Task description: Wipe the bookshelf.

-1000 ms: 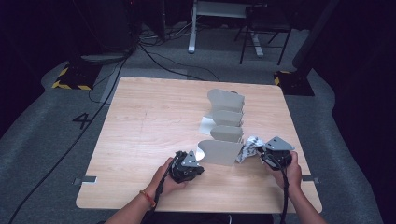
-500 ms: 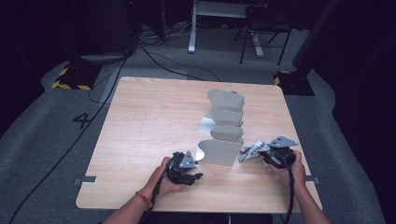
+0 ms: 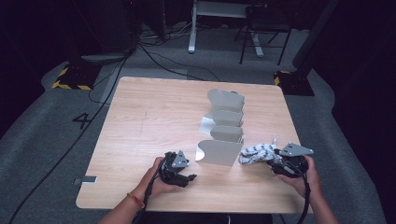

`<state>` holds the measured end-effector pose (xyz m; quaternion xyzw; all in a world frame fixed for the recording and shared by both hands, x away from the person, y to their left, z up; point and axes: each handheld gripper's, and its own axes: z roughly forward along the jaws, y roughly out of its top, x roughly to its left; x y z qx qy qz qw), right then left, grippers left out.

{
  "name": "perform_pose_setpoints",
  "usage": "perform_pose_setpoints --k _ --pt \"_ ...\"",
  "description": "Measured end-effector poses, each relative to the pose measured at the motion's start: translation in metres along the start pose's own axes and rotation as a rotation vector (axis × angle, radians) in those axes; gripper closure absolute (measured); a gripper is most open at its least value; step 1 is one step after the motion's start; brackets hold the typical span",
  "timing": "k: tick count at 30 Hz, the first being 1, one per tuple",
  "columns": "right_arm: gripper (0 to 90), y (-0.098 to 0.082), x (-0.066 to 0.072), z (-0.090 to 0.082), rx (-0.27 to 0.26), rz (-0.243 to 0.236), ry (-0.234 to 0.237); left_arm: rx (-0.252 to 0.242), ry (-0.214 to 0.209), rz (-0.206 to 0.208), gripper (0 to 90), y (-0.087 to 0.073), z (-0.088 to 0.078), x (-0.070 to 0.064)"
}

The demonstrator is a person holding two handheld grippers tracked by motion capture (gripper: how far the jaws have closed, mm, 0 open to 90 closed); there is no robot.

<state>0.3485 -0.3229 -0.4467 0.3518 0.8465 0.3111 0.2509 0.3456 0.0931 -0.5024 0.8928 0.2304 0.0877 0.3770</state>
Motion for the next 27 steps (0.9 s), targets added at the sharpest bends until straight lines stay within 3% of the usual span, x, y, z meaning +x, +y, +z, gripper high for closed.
perform_pose_setpoints --k 7,11,14,18,20,22,27 --pt "55.5 -0.006 0.018 -0.017 -0.044 -0.056 0.086 0.005 0.003 -0.005 32.4 -0.009 -0.009 0.003" --pt "56.5 -0.010 0.025 -0.015 -0.026 -0.059 0.115 0.007 0.011 -0.010 31.6 -0.019 -0.019 0.006" --pt "57.4 -0.015 0.029 -0.009 0.009 -0.055 0.112 0.005 0.012 -0.014 31.6 -0.026 -0.026 0.007" --pt "59.1 -0.029 0.037 -0.003 0.059 -0.085 0.135 0.008 0.020 -0.018 31.6 -0.033 -0.034 0.006" --pt "58.0 -0.035 0.040 -0.002 0.071 -0.095 0.131 0.007 0.021 -0.021 31.6 -0.036 -0.036 0.006" --pt "55.4 -0.041 0.041 -0.002 0.069 -0.065 0.136 0.009 0.025 -0.023 31.6 -0.037 -0.038 0.006" --pt "49.1 -0.048 0.045 -0.015 0.037 -0.052 0.170 0.006 0.029 -0.029 31.5 -0.043 -0.043 0.003"
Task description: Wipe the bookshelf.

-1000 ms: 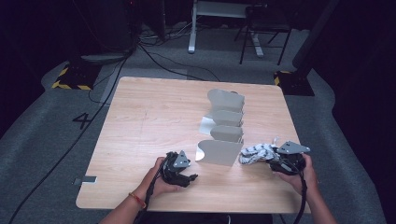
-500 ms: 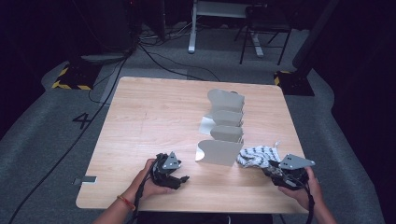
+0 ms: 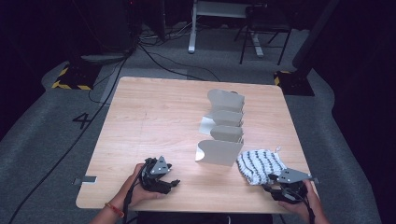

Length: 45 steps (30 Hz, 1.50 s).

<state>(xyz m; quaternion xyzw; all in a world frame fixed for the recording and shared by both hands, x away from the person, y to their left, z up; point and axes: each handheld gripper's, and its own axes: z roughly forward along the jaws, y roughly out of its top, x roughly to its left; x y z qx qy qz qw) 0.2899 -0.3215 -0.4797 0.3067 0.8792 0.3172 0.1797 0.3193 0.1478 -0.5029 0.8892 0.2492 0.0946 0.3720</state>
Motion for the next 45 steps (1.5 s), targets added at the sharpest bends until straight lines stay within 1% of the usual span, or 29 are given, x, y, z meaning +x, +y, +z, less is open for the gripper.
perform_pose_setpoints --k 2,3,4,7,10,11,12,13,15,16,18,20,21,22,23,25,28,32,34,45 --pt "47.7 -0.001 0.001 -0.003 -0.006 -0.004 0.003 0.001 0.000 0.002 31.1 -0.002 -0.002 0.000" --pt "45.0 -0.002 0.002 -0.012 -0.026 -0.005 0.001 0.001 0.002 0.001 30.6 -0.005 -0.005 -0.001" --pt "44.5 -0.003 0.003 -0.017 -0.039 -0.007 0.002 0.003 0.004 0.005 30.3 -0.007 -0.007 0.000" --pt "41.4 -0.006 0.002 -0.036 -0.065 -0.011 -0.020 0.005 0.012 -0.010 27.3 -0.014 -0.013 -0.001" --pt "39.6 -0.016 -0.004 -0.048 -0.054 -0.015 -0.061 0.010 0.026 -0.022 25.2 -0.019 -0.019 -0.001" --pt "39.4 -0.021 -0.008 -0.050 -0.052 -0.003 -0.067 0.012 0.027 -0.026 24.1 -0.021 -0.020 -0.001" --pt "39.4 -0.021 -0.008 -0.050 -0.052 -0.003 -0.067 0.012 0.027 -0.026 23.9 -0.021 -0.020 -0.001" --pt "37.5 -0.031 -0.017 -0.050 -0.041 0.026 -0.084 0.012 0.031 -0.024 23.1 -0.023 -0.023 0.000" --pt "36.4 -0.039 -0.025 -0.047 -0.023 0.041 -0.095 0.017 0.038 -0.031 20.5 -0.025 -0.025 0.001" --pt "35.2 -0.044 -0.030 -0.046 -0.016 0.056 -0.100 0.015 0.040 -0.033 20.0 -0.026 -0.025 0.002" --pt "32.6 -0.051 -0.038 -0.042 -0.014 0.094 -0.101 0.015 0.041 -0.036 19.9 -0.027 -0.026 0.002" --pt "31.1 -0.055 -0.044 -0.039 -0.025 0.114 -0.088 0.017 0.041 -0.037 20.0 -0.027 -0.027 0.002" --pt "30.2 -0.056 -0.046 -0.038 -0.033 0.122 -0.072 0.017 0.041 -0.037 20.0 -0.028 -0.027 0.002" --pt "30.2 -0.056 -0.046 -0.038 -0.033 0.122 -0.072 0.017 0.041 -0.037 20.0 -0.028 -0.027 0.002" --pt "29.0 -0.057 -0.047 -0.034 -0.052 0.116 -0.054 0.017 0.041 -0.037 20.0 -0.028 -0.027 0.002" --pt "28.0 -0.057 -0.048 -0.029 -0.053 0.112 -0.049 0.017 0.041 -0.037 20.0 -0.028 -0.027 0.002" --pt "26.9 -0.059 -0.051 -0.022 -0.046 0.125 -0.043 0.016 0.039 -0.038 19.9 -0.027 -0.027 0.003" --pt "24.5 -0.065 -0.057 -0.018 -0.088 0.177 -0.018 0.016 0.040 -0.038 19.8 -0.027 -0.027 0.003" --pt "24.5 -0.066 -0.057 -0.018 -0.097 0.185 -0.018 0.017 0.039 -0.037 19.9 -0.027 -0.027 0.003" --pt "24.6 -0.066 -0.057 -0.017 -0.097 0.186 -0.020 0.018 0.041 -0.034 19.8 -0.027 -0.026 0.004"
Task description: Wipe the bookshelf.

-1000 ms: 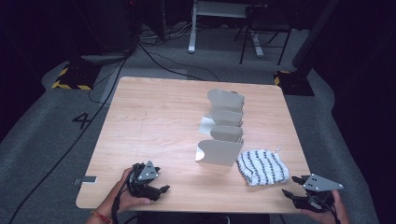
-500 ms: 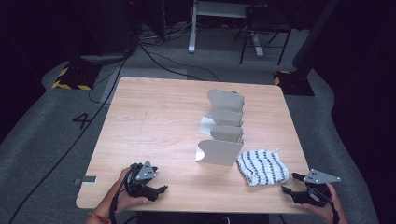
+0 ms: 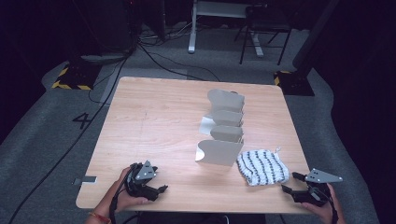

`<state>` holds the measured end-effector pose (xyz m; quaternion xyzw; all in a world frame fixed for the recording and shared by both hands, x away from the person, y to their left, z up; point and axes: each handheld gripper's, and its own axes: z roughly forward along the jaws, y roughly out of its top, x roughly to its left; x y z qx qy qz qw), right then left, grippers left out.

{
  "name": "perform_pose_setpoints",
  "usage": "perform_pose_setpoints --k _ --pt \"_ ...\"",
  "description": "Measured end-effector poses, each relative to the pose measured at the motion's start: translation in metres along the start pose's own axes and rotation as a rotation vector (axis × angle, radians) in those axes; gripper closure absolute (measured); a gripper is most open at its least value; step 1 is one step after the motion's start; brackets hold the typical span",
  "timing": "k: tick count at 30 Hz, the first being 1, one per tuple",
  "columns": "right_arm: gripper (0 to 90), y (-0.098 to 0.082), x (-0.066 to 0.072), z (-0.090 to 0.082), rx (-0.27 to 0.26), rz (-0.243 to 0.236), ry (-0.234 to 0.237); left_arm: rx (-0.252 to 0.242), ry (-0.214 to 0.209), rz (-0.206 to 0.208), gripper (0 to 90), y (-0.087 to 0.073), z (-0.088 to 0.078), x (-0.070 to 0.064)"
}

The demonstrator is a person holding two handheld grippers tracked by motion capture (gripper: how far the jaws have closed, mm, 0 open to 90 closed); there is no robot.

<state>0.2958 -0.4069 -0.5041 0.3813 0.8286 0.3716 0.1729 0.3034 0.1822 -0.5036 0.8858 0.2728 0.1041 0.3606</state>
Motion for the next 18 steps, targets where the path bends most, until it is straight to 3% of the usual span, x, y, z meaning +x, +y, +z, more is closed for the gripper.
perform_pose_setpoints --k 18 --pt "24.6 0.0001 0.0005 0.0002 0.000 0.015 -0.017 0.001 0.002 -0.005 19.6 0.0007 0.0007 0.0018"
